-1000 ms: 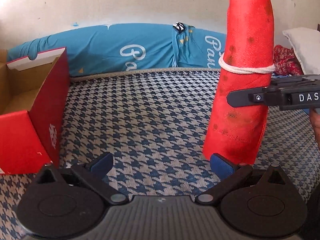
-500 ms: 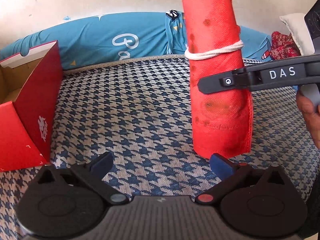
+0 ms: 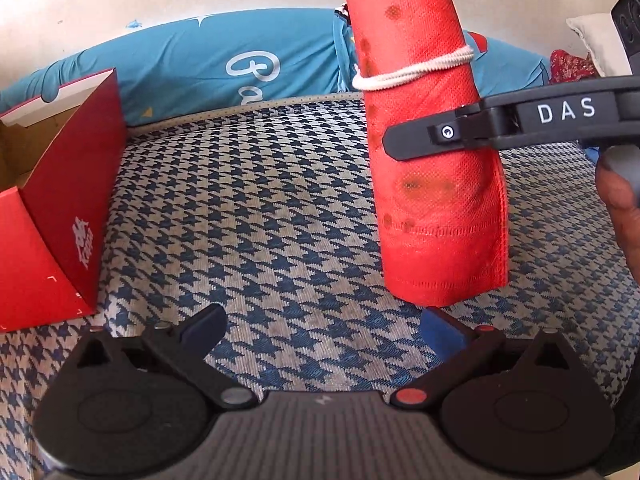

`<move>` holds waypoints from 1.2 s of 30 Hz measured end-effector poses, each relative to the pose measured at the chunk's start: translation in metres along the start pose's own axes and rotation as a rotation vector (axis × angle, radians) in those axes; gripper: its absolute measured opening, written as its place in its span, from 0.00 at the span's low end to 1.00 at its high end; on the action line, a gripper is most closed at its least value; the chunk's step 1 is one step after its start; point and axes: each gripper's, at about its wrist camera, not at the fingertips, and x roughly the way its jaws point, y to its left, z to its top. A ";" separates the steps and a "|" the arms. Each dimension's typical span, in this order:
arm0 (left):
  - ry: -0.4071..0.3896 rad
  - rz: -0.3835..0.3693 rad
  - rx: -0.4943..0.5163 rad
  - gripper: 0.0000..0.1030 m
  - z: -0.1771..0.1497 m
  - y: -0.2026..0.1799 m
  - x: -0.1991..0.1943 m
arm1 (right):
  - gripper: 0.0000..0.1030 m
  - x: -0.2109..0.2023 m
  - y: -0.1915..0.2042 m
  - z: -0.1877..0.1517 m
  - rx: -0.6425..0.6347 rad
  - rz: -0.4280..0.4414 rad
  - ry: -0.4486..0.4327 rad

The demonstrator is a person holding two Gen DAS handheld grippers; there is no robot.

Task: Fold shopping bag
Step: 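Keep the banded red roll upright in the right gripper above the bed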

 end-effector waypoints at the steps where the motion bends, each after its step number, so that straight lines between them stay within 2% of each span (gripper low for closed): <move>1: 0.000 0.001 -0.001 1.00 0.000 0.000 0.000 | 0.34 -0.001 0.001 0.000 -0.003 0.005 -0.006; 8: -0.041 0.035 -0.034 1.00 0.000 0.007 -0.010 | 0.34 -0.006 0.008 0.000 -0.030 0.036 -0.019; 15: -0.059 0.009 -0.044 1.00 0.002 0.007 -0.012 | 0.34 -0.006 0.010 -0.001 -0.025 0.041 -0.004; 25: -0.033 -0.059 -0.034 1.00 0.002 -0.003 -0.001 | 0.35 -0.004 0.008 -0.002 -0.005 0.042 0.001; 30: 0.006 -0.047 -0.048 1.00 -0.001 -0.002 0.008 | 0.35 -0.003 0.010 -0.005 -0.016 0.040 0.007; 36: 0.012 -0.052 -0.049 1.00 -0.003 -0.003 0.009 | 0.35 -0.006 0.012 -0.006 -0.036 0.039 0.004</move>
